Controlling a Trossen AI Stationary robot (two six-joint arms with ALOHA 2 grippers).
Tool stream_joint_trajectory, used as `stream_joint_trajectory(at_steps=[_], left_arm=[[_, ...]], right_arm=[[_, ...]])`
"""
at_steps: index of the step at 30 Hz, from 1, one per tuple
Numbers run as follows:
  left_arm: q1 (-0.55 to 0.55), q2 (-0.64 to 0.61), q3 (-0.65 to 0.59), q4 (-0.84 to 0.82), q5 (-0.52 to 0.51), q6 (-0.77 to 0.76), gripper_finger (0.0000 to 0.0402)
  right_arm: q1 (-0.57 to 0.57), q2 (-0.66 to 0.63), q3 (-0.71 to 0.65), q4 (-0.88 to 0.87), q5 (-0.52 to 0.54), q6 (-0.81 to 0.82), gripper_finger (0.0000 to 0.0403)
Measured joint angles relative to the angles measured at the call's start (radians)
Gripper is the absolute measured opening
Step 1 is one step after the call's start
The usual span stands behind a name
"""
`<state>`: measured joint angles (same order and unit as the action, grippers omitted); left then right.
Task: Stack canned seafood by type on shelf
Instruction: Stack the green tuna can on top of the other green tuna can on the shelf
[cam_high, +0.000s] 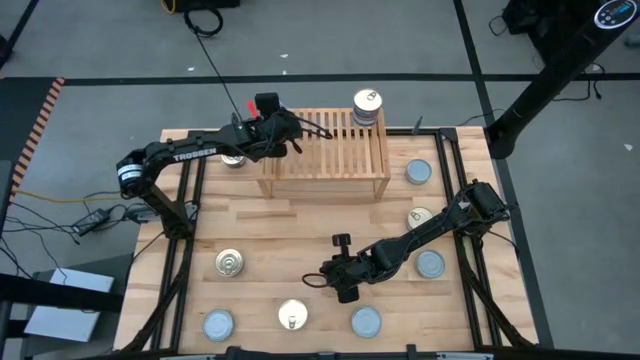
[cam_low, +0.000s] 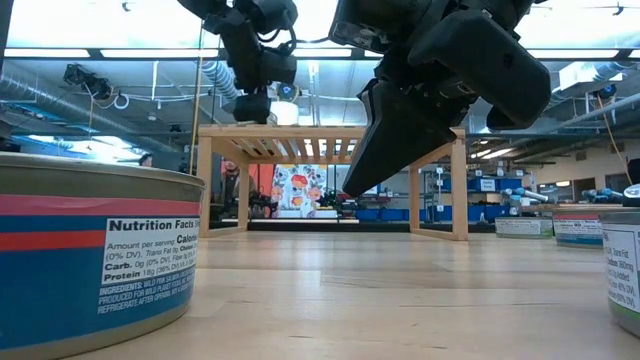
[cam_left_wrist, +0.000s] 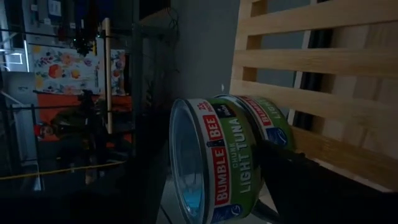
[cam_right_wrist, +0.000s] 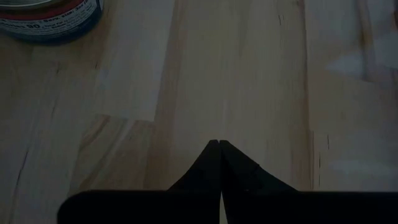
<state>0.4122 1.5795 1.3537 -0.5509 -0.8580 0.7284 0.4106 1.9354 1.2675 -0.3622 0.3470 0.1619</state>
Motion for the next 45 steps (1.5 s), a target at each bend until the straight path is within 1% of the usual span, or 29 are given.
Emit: stream_joint_trajectory(at_steps=[4,9,17,21,26,28,32,35,38,41,44,45], left_arm=[[0.000,0.000,0.000,-0.001,0.006,0.000,0.0255],[0.000,0.000,0.000,-0.001,0.039,-0.014,0.0255],[0.002,0.000,0.000,-0.006,0.042,-0.033,0.0255],[0.001,-0.022,0.000,-0.009,0.046,-0.053,0.0254],[-0.006,-0.081,0.000,0.001,0.051,-0.069,0.0254],[-0.006,-0.110,0.000,0.016,0.089,-0.088,0.0254],[0.023,-0.161,0.000,0.042,0.241,-0.160,0.0246],[0.078,-0.177,0.001,0.055,0.351,-0.232,0.0222],[0.134,-0.167,0.001,0.016,0.413,-0.281,0.0178],[0.175,-0.144,0.001,-0.019,0.475,-0.315,0.0111],[0.205,-0.133,0.000,-0.011,0.543,-0.361,0.0031],[0.215,-0.133,0.000,-0.003,0.573,-0.376,0.0016]], right_arm=[[0.000,0.000,0.000,0.000,0.000,0.000,0.0008],[0.000,0.000,0.000,0.000,0.000,0.000,0.0008],[0.000,0.000,0.000,0.000,0.000,0.000,0.0008],[0.000,0.000,0.000,-0.001,0.000,0.000,0.0008],[0.007,0.000,0.000,-0.007,0.000,-0.001,0.0008],[0.012,0.000,0.000,-0.007,0.000,-0.006,0.0008],[0.015,0.000,0.000,-0.006,-0.001,-0.008,0.0008],[0.014,0.000,0.000,-0.006,0.000,-0.008,0.0008],[0.014,0.000,0.000,0.005,0.000,-0.008,0.0008],[0.014,0.000,0.000,0.010,0.000,-0.009,0.0008],[0.013,0.000,0.000,0.010,0.000,-0.012,0.0008],[0.013,0.000,0.000,0.010,0.000,-0.012,0.0008]])
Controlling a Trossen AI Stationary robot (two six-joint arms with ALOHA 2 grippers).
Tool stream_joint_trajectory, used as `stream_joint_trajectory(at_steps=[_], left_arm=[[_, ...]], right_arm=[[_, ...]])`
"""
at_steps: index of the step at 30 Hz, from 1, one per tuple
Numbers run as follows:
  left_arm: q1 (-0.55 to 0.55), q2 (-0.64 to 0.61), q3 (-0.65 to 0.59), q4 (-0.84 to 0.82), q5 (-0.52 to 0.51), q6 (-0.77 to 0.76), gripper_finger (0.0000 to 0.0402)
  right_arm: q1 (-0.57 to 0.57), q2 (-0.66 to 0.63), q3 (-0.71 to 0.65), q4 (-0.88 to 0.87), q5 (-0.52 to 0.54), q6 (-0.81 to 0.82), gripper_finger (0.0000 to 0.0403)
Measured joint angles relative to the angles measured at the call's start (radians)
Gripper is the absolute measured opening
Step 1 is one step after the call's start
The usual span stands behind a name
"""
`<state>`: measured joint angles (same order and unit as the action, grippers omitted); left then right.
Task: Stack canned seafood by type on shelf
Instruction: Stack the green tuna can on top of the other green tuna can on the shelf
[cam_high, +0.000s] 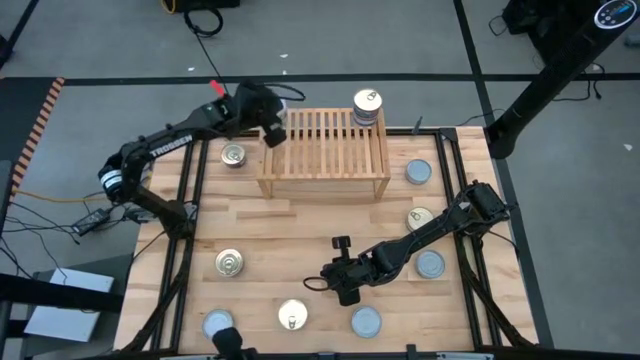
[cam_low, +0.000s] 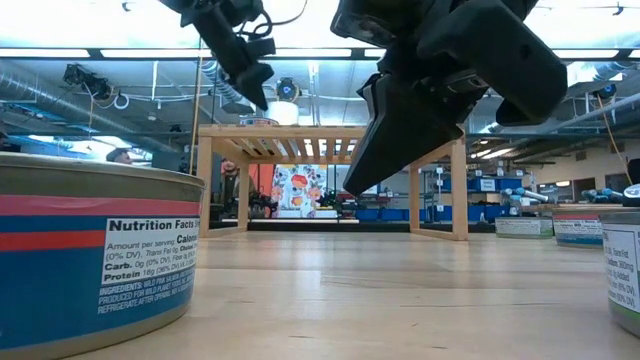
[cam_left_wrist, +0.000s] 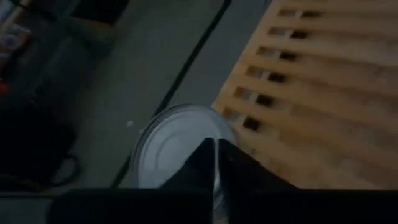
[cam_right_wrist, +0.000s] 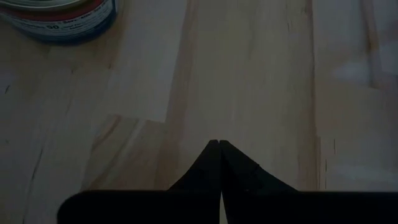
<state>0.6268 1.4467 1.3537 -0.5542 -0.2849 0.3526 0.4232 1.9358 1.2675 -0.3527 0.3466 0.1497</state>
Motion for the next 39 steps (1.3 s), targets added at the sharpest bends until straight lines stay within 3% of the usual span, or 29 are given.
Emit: stream_joint_trajectory(at_steps=[13,39], left_arm=[[0.062,0.044,0.000,0.018,0.023,-0.096,0.0003],[0.013,0.063,0.003,-0.013,0.051,-0.103,0.0001]], right_arm=[[0.000,0.000,0.000,0.000,0.000,-0.003,0.0008],[-0.001,0.000,0.000,-0.001,0.000,-0.003,0.0008]])
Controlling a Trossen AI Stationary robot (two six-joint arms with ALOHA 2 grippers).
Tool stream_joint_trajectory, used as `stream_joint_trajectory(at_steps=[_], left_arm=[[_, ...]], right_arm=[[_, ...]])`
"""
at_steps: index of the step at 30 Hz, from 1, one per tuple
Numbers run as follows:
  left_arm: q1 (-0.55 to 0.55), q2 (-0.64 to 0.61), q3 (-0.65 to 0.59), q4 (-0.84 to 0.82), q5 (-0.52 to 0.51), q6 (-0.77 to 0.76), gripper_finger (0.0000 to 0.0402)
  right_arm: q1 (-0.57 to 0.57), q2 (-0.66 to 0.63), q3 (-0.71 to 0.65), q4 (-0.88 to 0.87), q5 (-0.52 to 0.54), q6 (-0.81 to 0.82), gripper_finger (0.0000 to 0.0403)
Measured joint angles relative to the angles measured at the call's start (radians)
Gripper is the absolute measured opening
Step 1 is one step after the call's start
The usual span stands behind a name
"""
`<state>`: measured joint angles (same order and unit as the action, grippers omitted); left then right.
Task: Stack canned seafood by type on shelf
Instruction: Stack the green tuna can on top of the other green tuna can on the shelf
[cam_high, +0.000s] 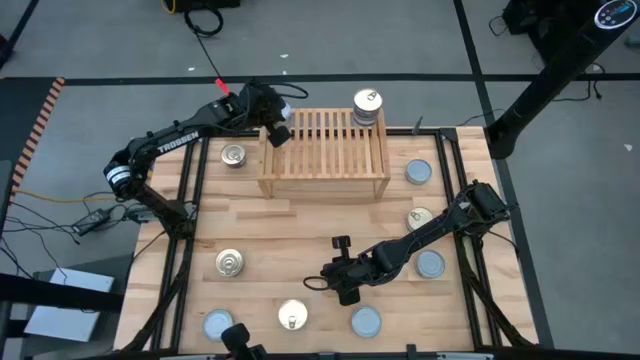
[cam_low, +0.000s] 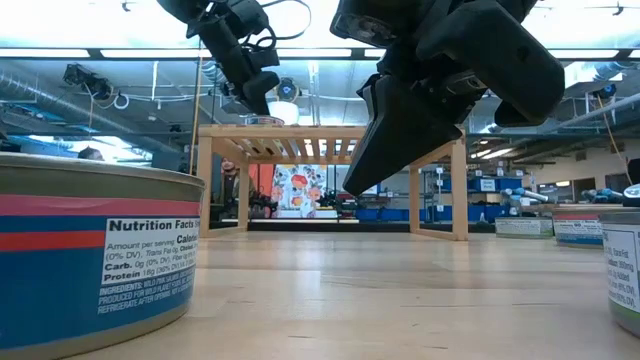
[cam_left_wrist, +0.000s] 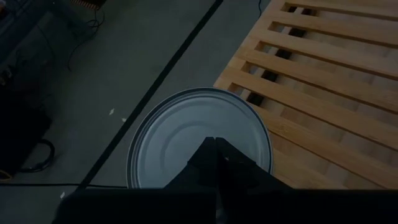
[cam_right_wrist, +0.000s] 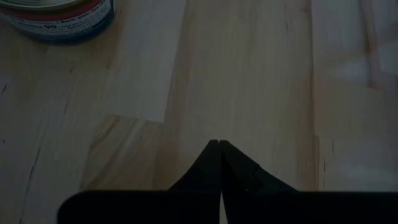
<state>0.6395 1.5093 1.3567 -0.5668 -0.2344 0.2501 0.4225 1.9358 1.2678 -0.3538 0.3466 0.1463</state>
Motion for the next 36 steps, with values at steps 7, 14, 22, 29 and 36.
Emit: stream_joint_trajectory(at_steps=[7,14,22,29,36], left_arm=[[0.000,0.001,-0.001,0.004,0.018,-0.002,0.0001],[0.000,0.002,-0.002,0.023,0.064,-0.020,0.0001],[-0.001,0.002,-0.002,0.023,0.064,-0.021,0.0001],[-0.002,0.002,-0.002,0.022,0.068,-0.021,0.0001],[-0.044,0.002,-0.002,0.019,0.045,-0.013,0.0001]], right_arm=[[0.000,0.000,0.000,0.000,0.000,0.000,0.0008],[0.000,0.000,0.000,0.000,0.000,0.000,0.0008],[0.000,0.000,0.000,0.000,0.000,0.000,0.0008],[0.000,0.000,0.000,-0.001,0.000,0.000,0.0008],[0.000,0.000,0.000,-0.001,0.000,0.000,0.0008]])
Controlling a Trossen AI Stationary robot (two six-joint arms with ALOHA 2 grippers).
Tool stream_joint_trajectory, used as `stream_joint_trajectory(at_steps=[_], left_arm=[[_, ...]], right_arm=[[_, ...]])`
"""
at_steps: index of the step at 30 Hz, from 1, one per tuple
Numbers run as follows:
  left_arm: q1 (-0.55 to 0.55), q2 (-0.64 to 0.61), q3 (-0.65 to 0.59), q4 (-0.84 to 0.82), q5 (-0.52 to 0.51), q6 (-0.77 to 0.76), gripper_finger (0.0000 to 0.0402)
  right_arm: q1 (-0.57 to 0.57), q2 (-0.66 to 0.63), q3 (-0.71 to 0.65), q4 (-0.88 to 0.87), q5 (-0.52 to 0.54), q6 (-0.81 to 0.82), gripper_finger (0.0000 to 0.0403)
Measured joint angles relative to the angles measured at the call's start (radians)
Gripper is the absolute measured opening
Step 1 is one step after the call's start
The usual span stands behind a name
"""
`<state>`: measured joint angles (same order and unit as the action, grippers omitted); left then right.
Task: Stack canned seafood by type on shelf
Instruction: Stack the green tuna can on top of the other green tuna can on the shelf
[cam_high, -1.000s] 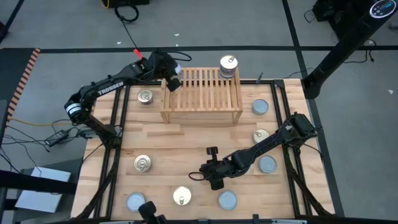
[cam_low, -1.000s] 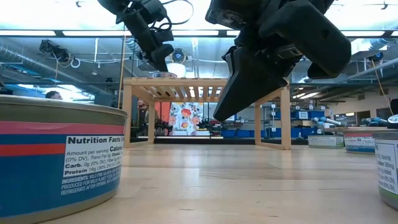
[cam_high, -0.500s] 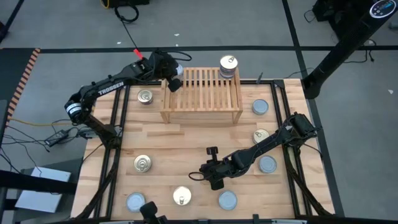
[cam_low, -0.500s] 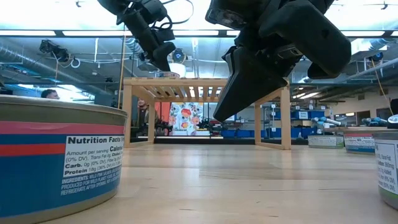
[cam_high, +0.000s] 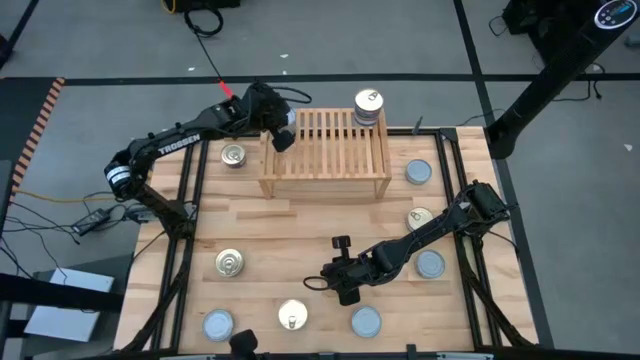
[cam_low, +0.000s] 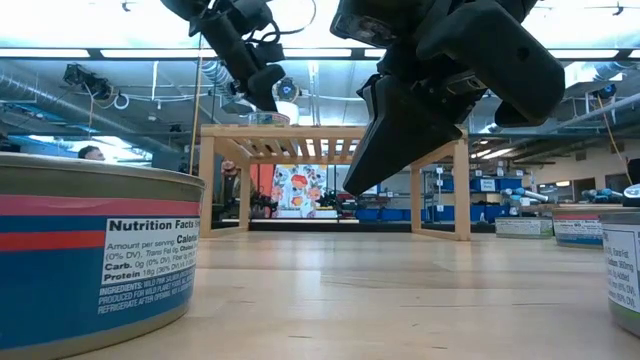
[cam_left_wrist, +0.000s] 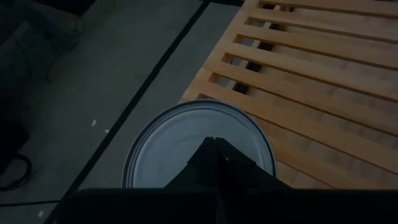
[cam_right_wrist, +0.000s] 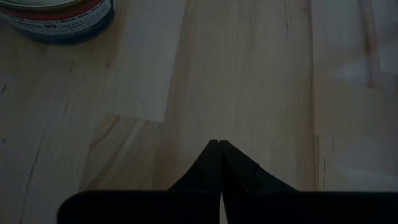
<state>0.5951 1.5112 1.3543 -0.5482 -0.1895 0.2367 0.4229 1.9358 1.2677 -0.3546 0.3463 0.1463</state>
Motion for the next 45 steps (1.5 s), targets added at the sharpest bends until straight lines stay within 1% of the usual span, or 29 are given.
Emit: stream_joint_trajectory(at_steps=[7,14,19,26,33,39,45], left_arm=[[-0.013,0.001,-0.001,0.001,-0.045,0.027,0.0001],[0.016,0.001,-0.001,0.004,-0.061,0.044,0.0001],[0.037,0.001,-0.001,0.002,-0.105,0.058,0.0001],[0.047,0.001,-0.002,0.011,-0.105,0.073,0.0001],[0.047,0.013,-0.004,0.061,-0.080,0.074,0.0001],[0.047,0.050,0.002,0.093,-0.082,0.077,0.0001],[0.045,0.047,-0.001,0.123,-0.082,0.077,0.0001]], right_arm=[[0.000,0.000,0.000,0.000,0.000,0.000,0.0008],[0.000,0.000,0.000,0.000,0.000,0.000,0.0008],[0.000,0.000,0.000,0.000,0.000,0.000,0.0008],[0.000,0.000,0.000,0.000,0.000,0.000,0.0008],[0.000,0.000,0.000,0.000,0.000,0.000,0.0008],[0.000,0.000,0.000,0.000,0.000,0.000,0.0008],[0.000,0.000,0.000,-0.005,0.000,-0.001,0.0008]])
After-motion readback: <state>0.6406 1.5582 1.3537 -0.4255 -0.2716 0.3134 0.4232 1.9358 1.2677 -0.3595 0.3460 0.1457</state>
